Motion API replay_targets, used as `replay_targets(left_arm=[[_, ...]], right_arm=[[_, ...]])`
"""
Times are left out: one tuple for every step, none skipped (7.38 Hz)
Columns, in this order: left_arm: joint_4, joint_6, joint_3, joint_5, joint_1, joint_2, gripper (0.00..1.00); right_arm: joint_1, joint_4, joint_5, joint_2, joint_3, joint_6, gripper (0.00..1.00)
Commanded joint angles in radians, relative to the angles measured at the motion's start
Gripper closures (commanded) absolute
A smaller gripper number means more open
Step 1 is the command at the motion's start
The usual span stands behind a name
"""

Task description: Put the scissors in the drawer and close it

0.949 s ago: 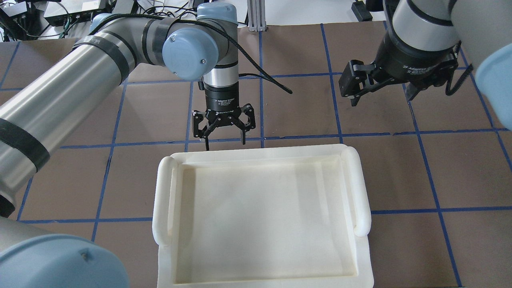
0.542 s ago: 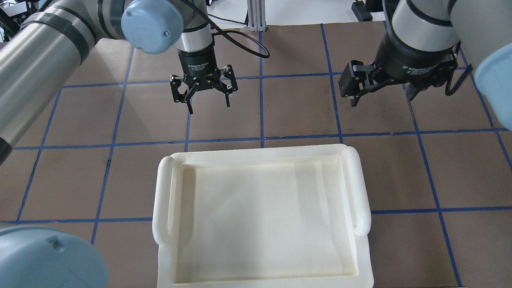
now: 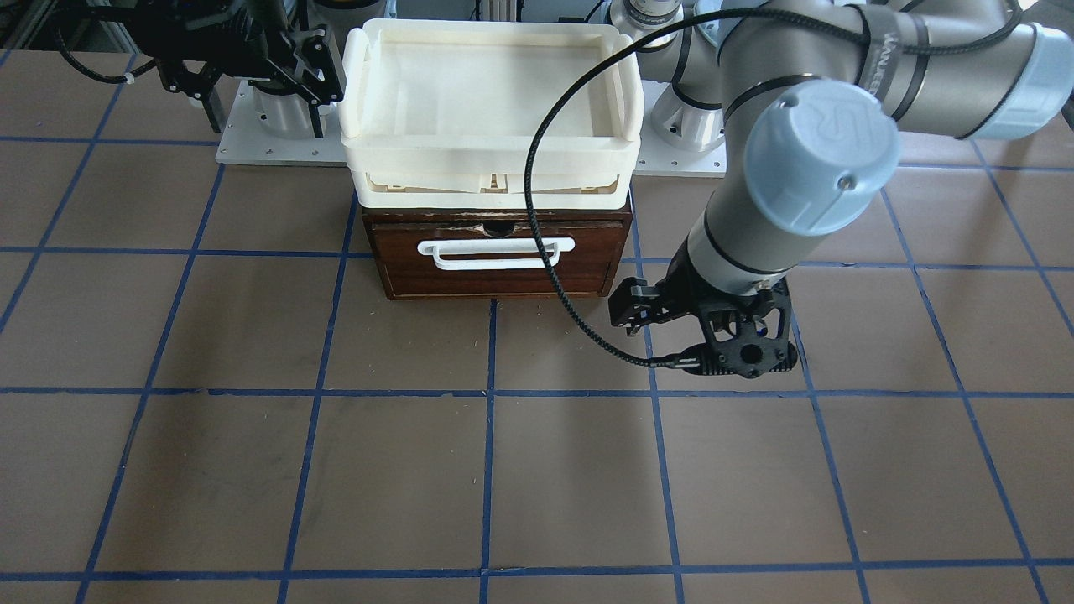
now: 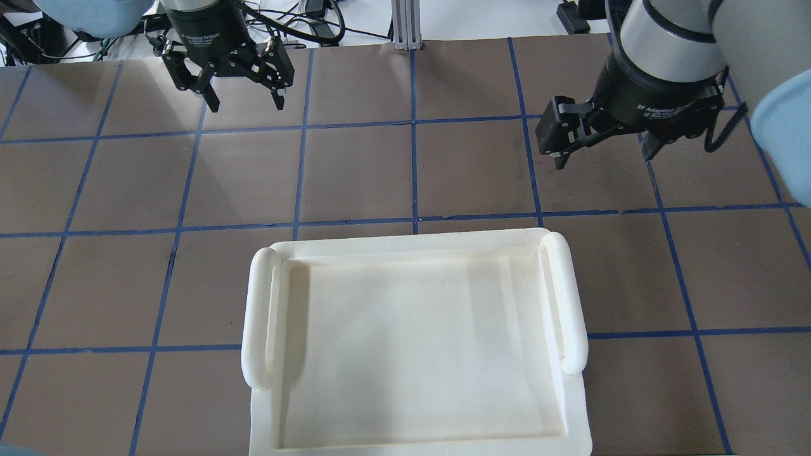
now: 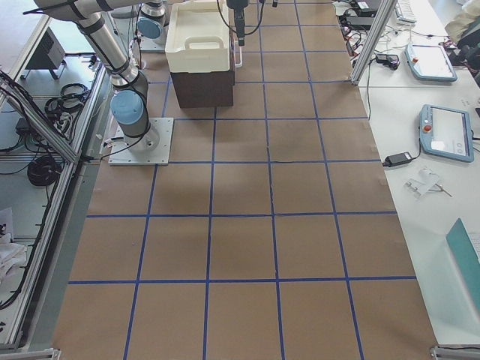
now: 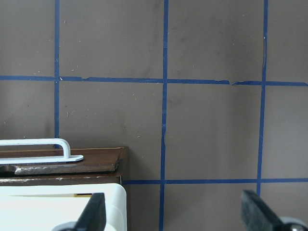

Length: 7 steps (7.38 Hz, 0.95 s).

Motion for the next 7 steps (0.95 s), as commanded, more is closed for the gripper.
replay_targets(left_arm=[[0.005,0.032,-0.028,0.0,0.049,0.082,0.0],[0.042,0.034,-0.074,0.008,0.052,0.116,0.0],[0.131,0.044,-0.147,0.002,0.055,0.151,0.0],[0.214,0.073,-0.218,0.002,0.052,0.171,0.0],[0.211,0.072,-0.247,0.018,0.054,0.203,0.0],[0.188,0.072,-0.255,0.018,0.057,0.225,0.0],[0.18,0.072,-0.255,0.018,0.072,0.231,0.0]], right_arm=[[0.0,-0.001,0.001,0.001,0.0,-0.001,0.0],[0.0,0.001,0.001,-0.003,0.0,-0.001,0.0],[0.0,-0.001,0.0,0.003,0.0,-0.001,0.0],[0.0,0.001,0.0,-0.002,0.0,-0.001,0.0],[0.0,0.001,0.0,0.0,0.0,-0.001,0.0],[0.0,-0.001,0.0,0.0,0.0,-0.001,0.0],[0.0,0.001,0.001,-0.003,0.0,-0.001,0.0]])
